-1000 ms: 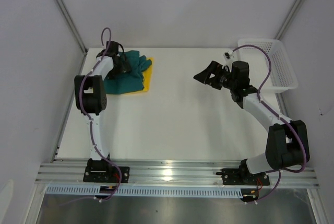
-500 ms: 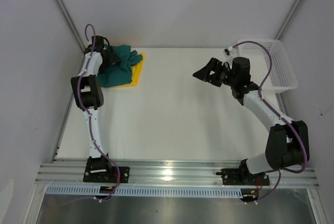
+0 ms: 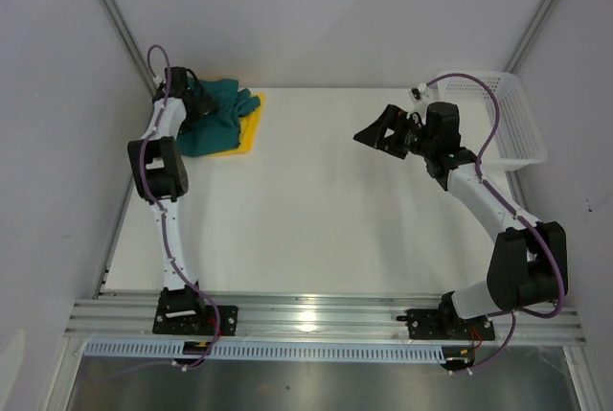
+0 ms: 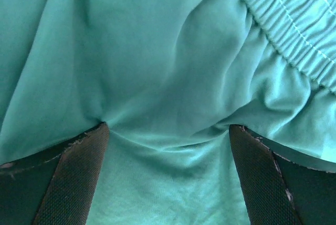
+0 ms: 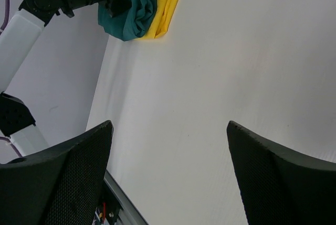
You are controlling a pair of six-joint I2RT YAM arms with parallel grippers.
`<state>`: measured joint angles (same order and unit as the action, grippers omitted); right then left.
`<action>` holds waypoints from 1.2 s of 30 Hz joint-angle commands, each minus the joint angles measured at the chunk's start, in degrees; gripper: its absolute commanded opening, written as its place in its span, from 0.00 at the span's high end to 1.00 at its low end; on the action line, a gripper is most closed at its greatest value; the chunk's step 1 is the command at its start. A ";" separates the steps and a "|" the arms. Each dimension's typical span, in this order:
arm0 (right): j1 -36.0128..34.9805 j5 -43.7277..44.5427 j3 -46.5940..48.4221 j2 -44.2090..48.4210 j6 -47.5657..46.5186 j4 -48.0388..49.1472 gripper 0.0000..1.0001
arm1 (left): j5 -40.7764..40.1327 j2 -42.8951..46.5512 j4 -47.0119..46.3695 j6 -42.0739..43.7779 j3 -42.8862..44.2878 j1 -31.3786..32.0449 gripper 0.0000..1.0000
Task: Fold and stack the shorts
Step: Neatly place the folded shorts to the corner
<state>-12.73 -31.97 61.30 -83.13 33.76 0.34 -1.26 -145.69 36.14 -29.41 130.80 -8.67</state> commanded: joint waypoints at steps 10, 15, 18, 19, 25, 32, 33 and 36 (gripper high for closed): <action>-0.80 -0.12 -1.79 5.43 0.25 1.33 0.09 | 2.06 24.47 -7.75 1.89 -27.68 4.00 0.01; -0.80 -0.64 -4.34 8.25 1.04 2.21 0.09 | -3.65 34.40 -11.08 3.91 -38.49 8.05 0.01; -0.80 -0.91 -5.48 10.09 1.31 2.47 0.09 | -4.46 33.20 -11.01 4.53 -39.57 10.95 0.01; -0.72 -0.91 -5.75 10.53 1.31 2.47 0.09 | -4.46 32.58 -10.66 4.80 -39.31 11.21 0.01; -0.28 -1.43 -7.77 14.22 1.93 2.13 0.09 | -3.51 23.90 -8.55 4.45 -35.45 12.09 0.01; 1.30 -1.61 -8.74 16.77 1.49 0.89 0.09 | -1.91 20.62 -9.33 3.83 -33.25 14.64 0.03; 1.39 -1.70 -8.83 16.86 1.57 0.89 0.09 | -1.65 20.53 -9.77 3.75 -33.07 15.08 0.04; 1.66 -1.78 -9.09 16.51 1.92 1.42 0.09 | -0.33 19.65 -10.04 3.57 -31.49 15.52 0.07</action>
<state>-11.46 -32.71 52.93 -67.46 35.40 0.80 -4.16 -124.60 26.81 -25.45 96.47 5.63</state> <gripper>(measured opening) 0.908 0.936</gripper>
